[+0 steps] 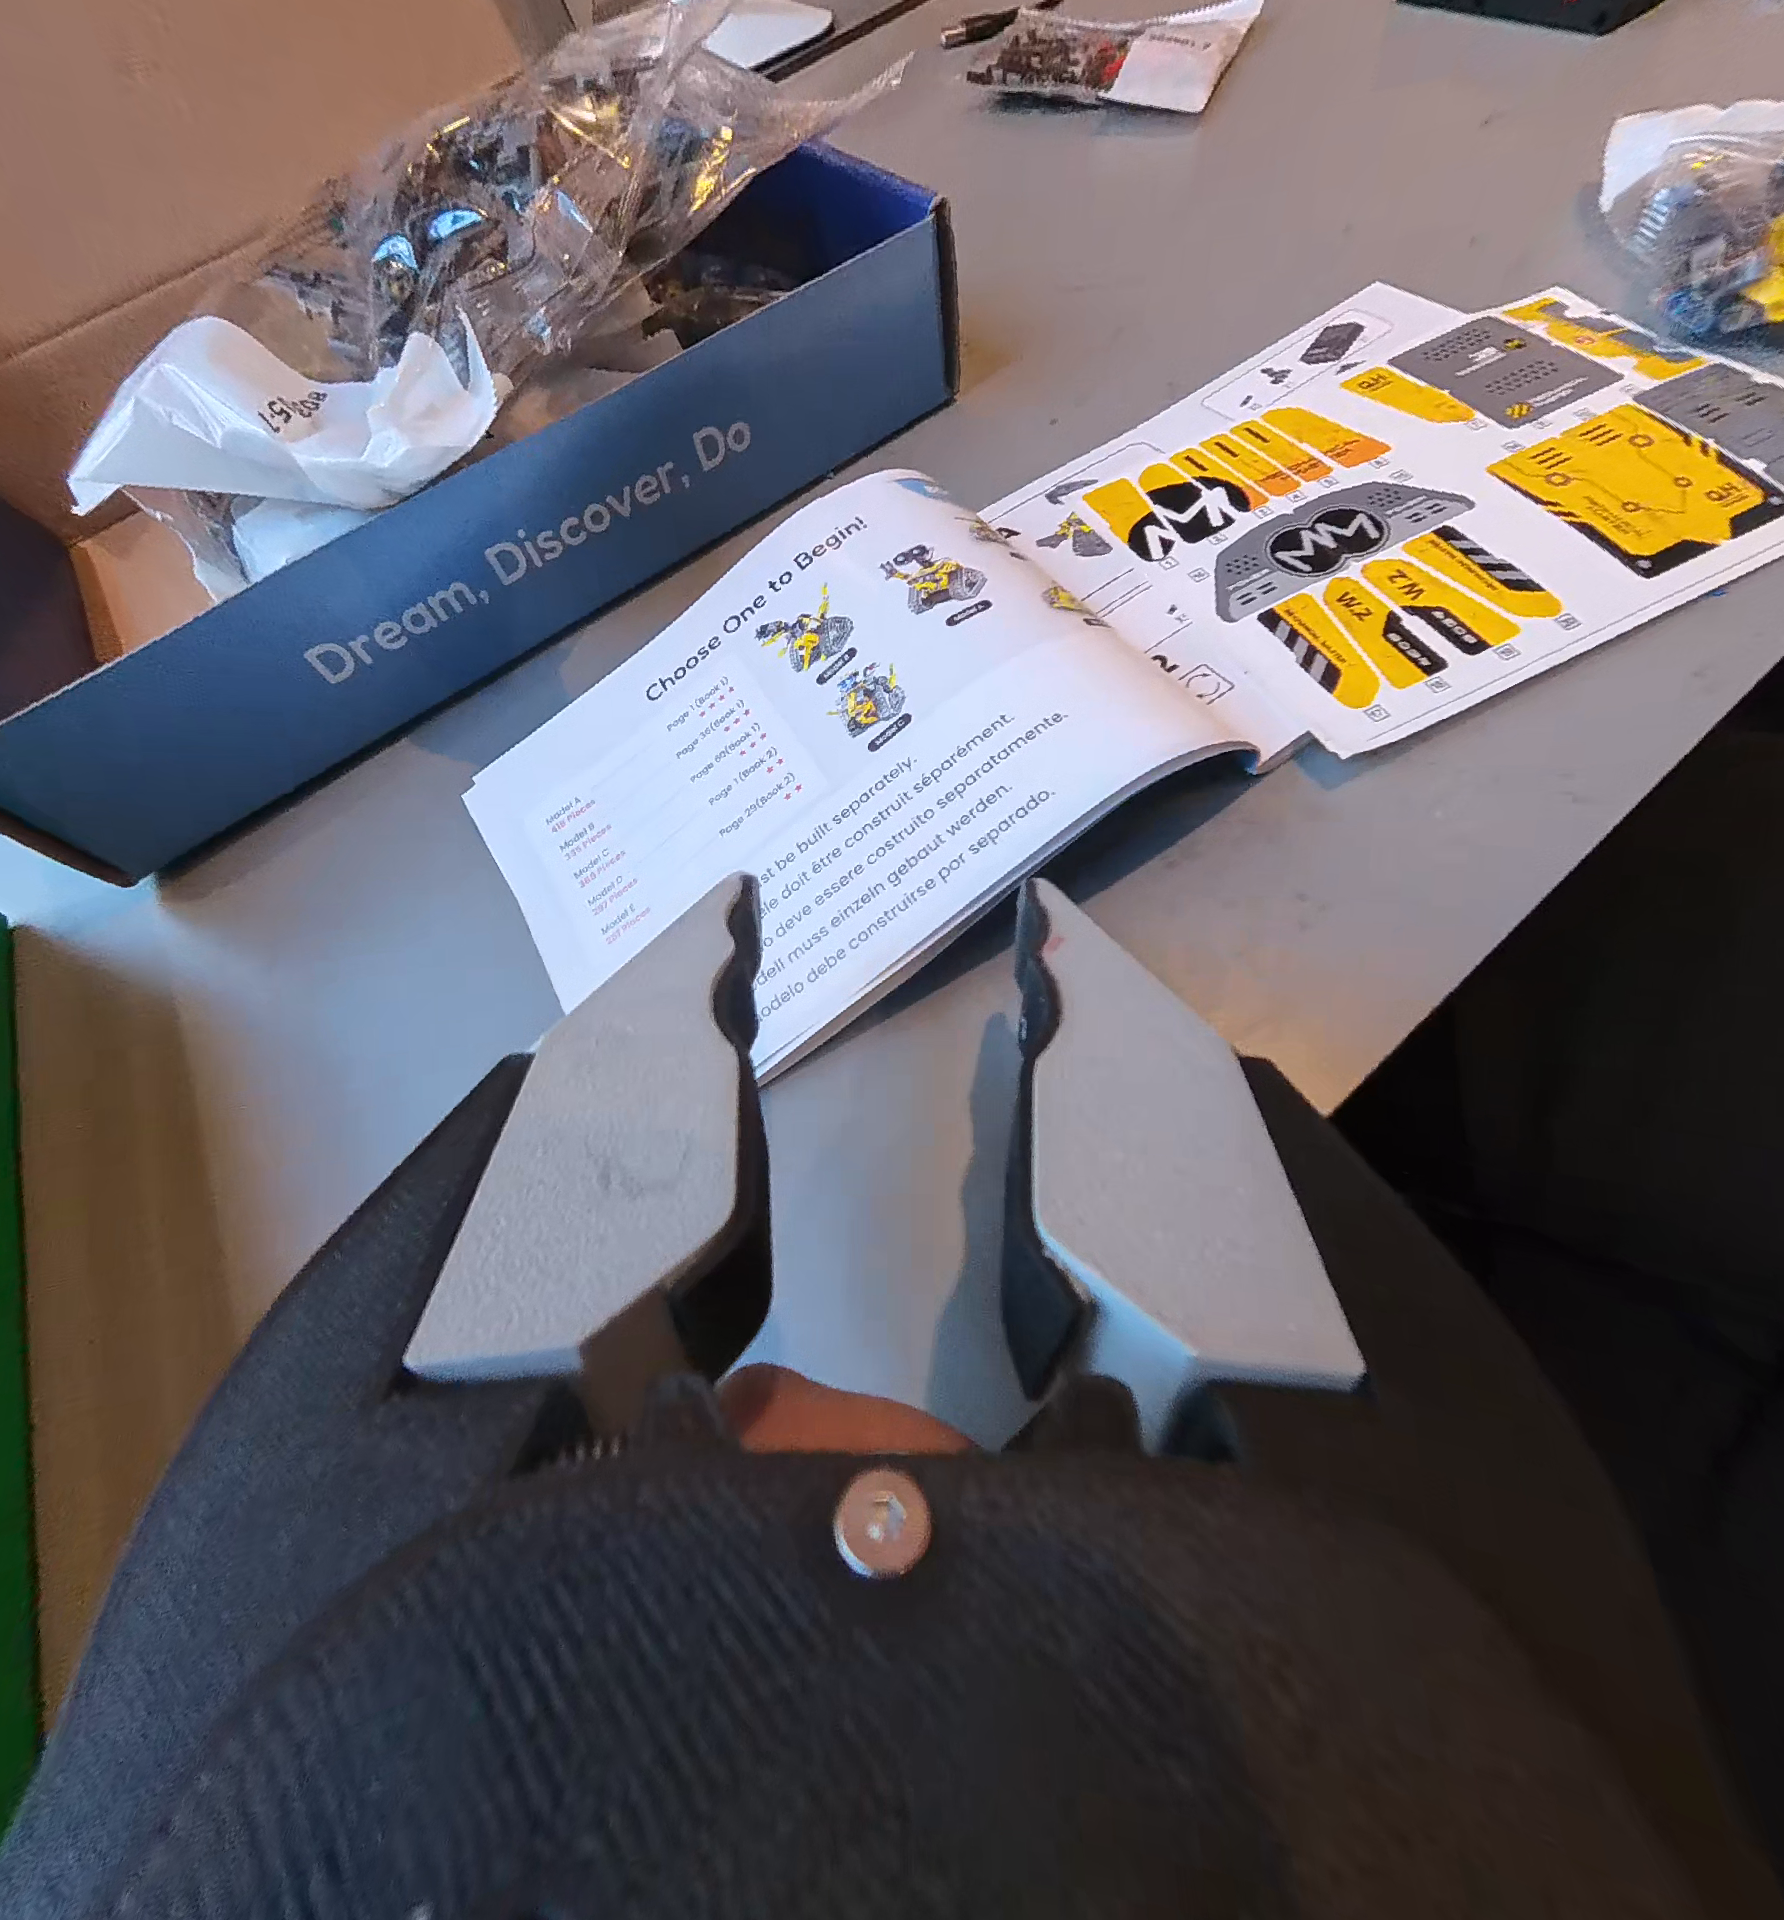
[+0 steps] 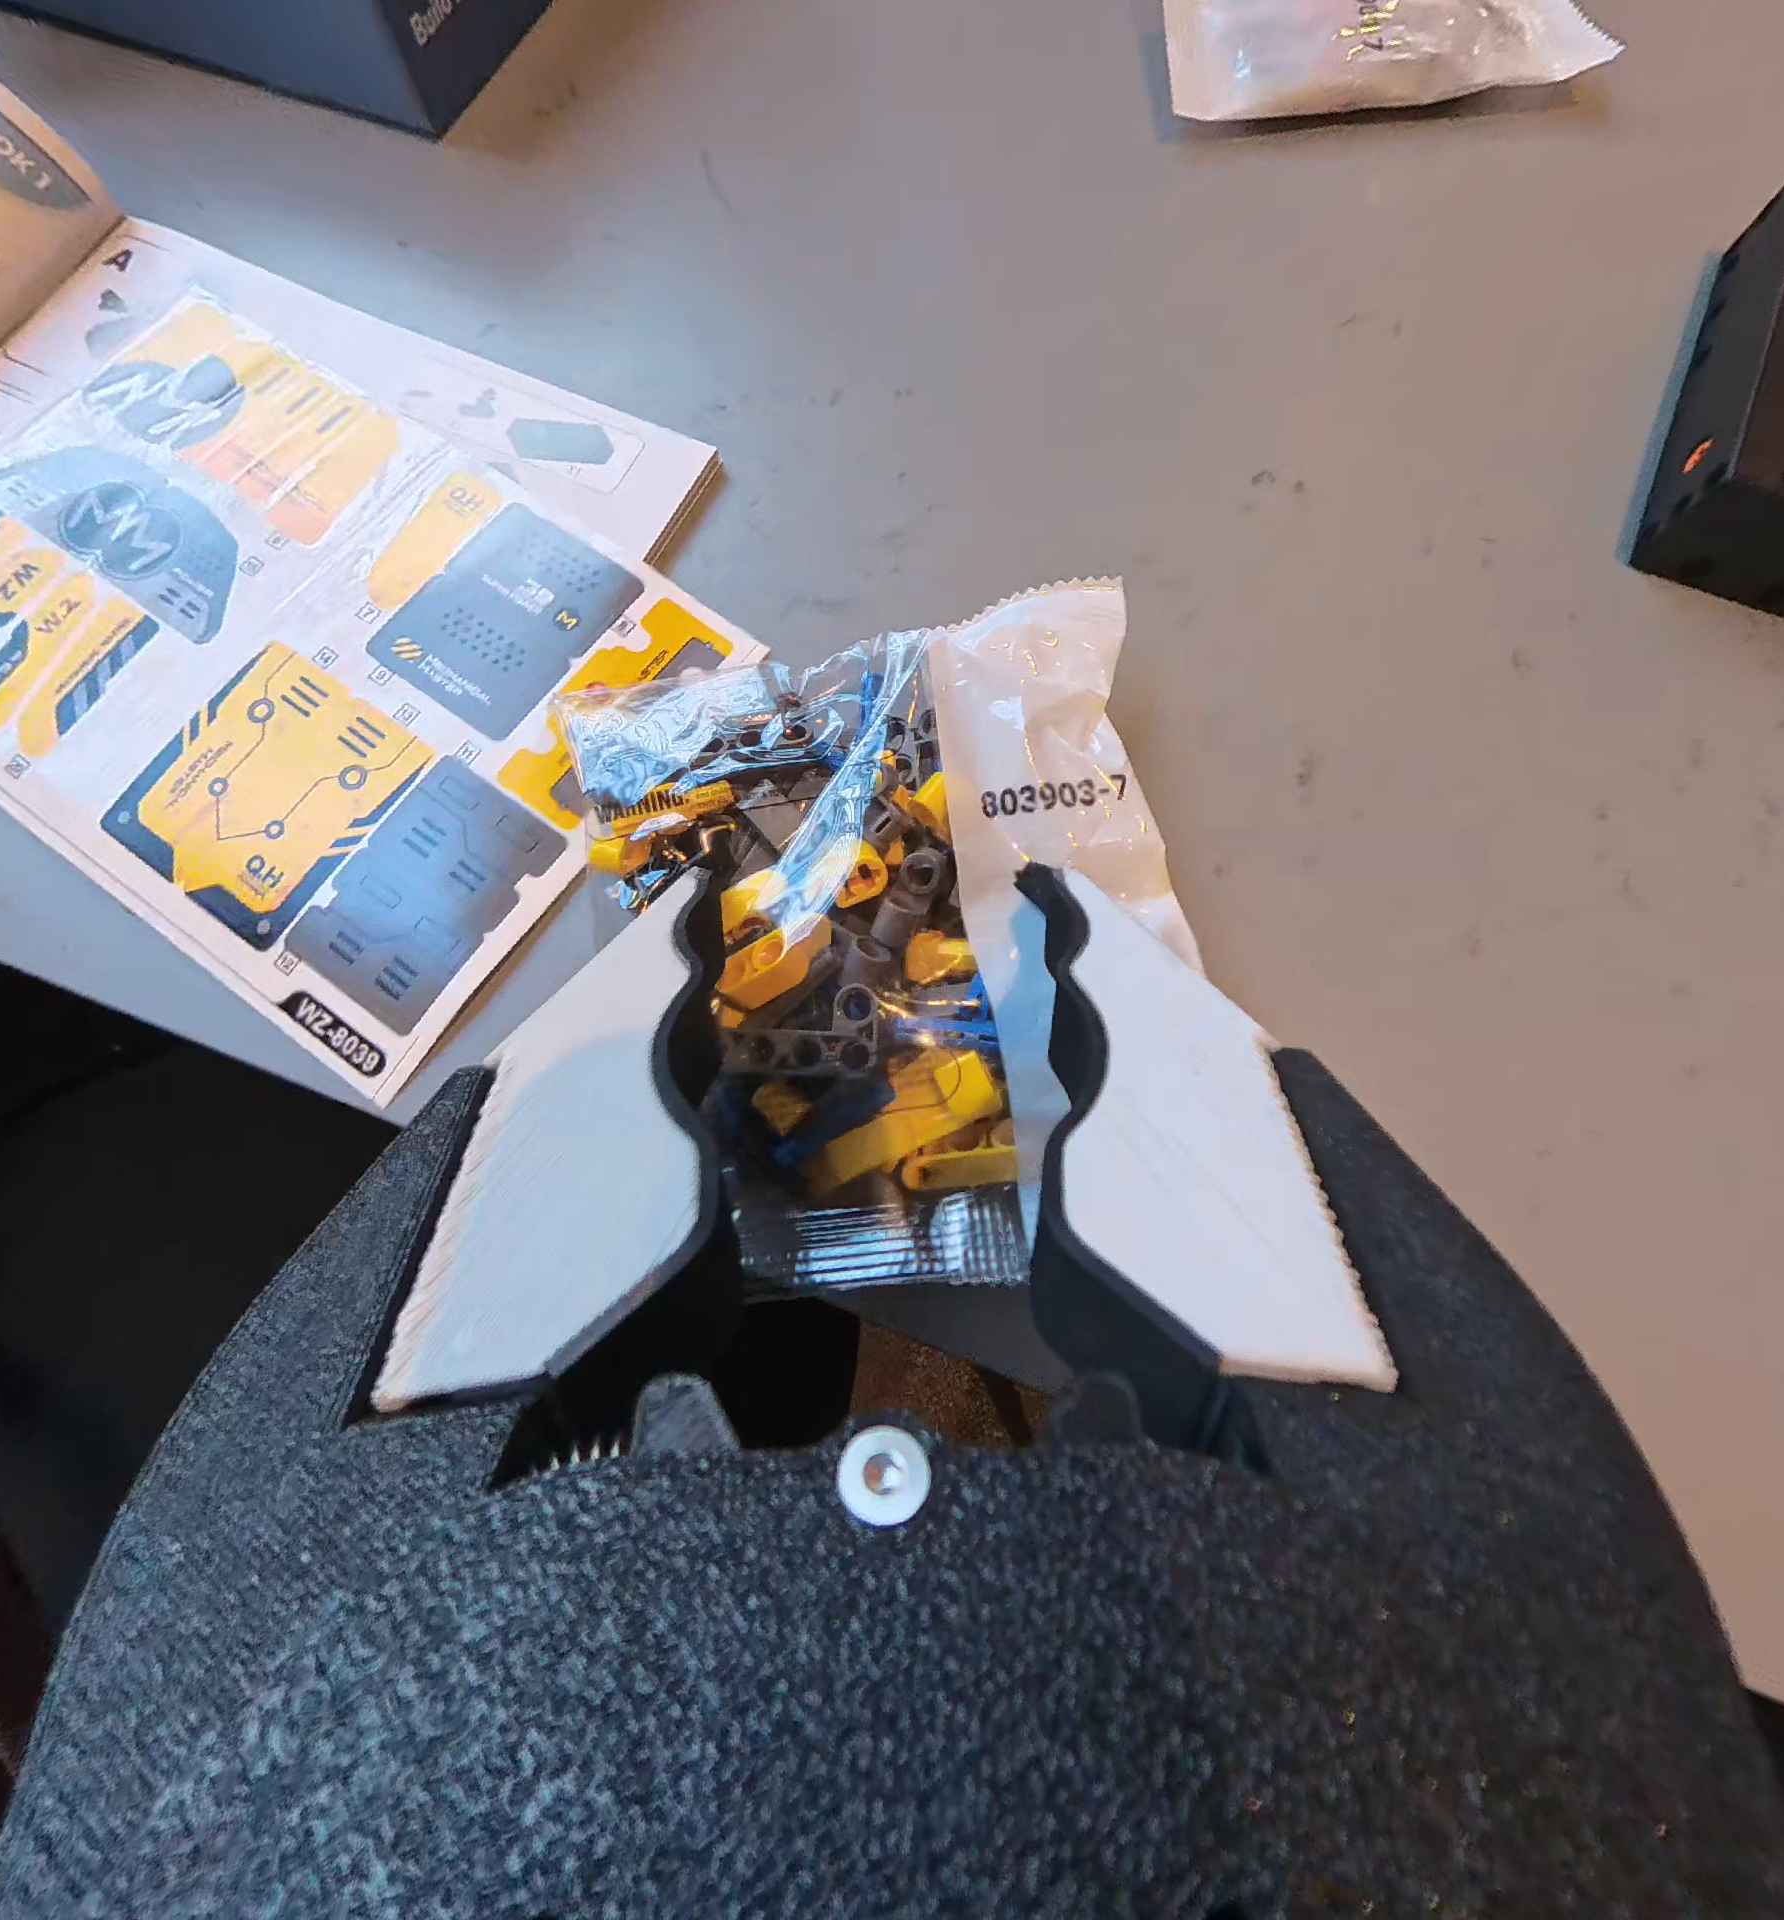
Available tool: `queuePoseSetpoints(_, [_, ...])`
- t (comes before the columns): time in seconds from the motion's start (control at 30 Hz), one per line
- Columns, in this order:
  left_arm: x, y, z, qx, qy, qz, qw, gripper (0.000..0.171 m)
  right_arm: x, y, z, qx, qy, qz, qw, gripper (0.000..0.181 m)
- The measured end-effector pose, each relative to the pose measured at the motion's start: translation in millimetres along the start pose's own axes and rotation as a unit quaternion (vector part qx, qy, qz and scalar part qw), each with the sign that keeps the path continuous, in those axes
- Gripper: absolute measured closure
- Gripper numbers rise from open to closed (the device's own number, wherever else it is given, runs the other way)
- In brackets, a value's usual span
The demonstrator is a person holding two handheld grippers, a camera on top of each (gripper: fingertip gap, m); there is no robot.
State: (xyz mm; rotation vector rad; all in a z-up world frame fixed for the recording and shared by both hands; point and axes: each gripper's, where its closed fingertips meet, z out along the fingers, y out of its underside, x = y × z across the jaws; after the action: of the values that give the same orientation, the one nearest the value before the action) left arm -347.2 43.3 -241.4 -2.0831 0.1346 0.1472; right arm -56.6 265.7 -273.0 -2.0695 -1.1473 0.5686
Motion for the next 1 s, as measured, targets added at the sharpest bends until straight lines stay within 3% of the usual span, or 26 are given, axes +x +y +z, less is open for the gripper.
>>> queuePoseSetpoints(0.3, [0, -2, -7, 0.007, 0.007, -0.006, 1.000, 0.125, 65, -17, 5, -0.006, 0.058, 0.025, 0.998, 0.118])
queuePoseSetpoints(0.43, [-5, 10, -7, 0.000, 0.002, -0.014, 1.000, 0.124, 59, -46, -25, 0.069, 0.045, 0.017, 0.996, 0.123])
queuePoseSetpoints(0.57, [-7, 21, -3, -0.001, 0.008, -0.028, 1.000, 0.125, 26, -46, -32, 0.098, -0.014, 0.001, 0.995, 0.120])
queuePoseSetpoints(0.7, [-9, 30, 3, -0.014, 0.006, -0.029, 0.999, 0.124, -13, -28, -18, 0.073, -0.082, -0.045, 0.993, 0.117])
queuePoseSetpoints(0.8, [-9, 32, 4, -0.016, 0.007, -0.035, 0.999, 0.125, -54, -20, -13, 0.054, -0.160, -0.091, 0.981, 0.134])
queuePoseSetpoints(0.93, [-9, 32, 4, -0.012, 0.018, -0.047, 0.999, 0.125, -94, -13, -10, 0.052, -0.201, -0.158, 0.965, 0.132])
queuePoseSetpoints(1.0, [-7, 33, 4, -0.009, 0.031, -0.052, 0.998, 0.128, -112, -6, -7, 0.040, -0.222, -0.182, 0.957, 0.123])
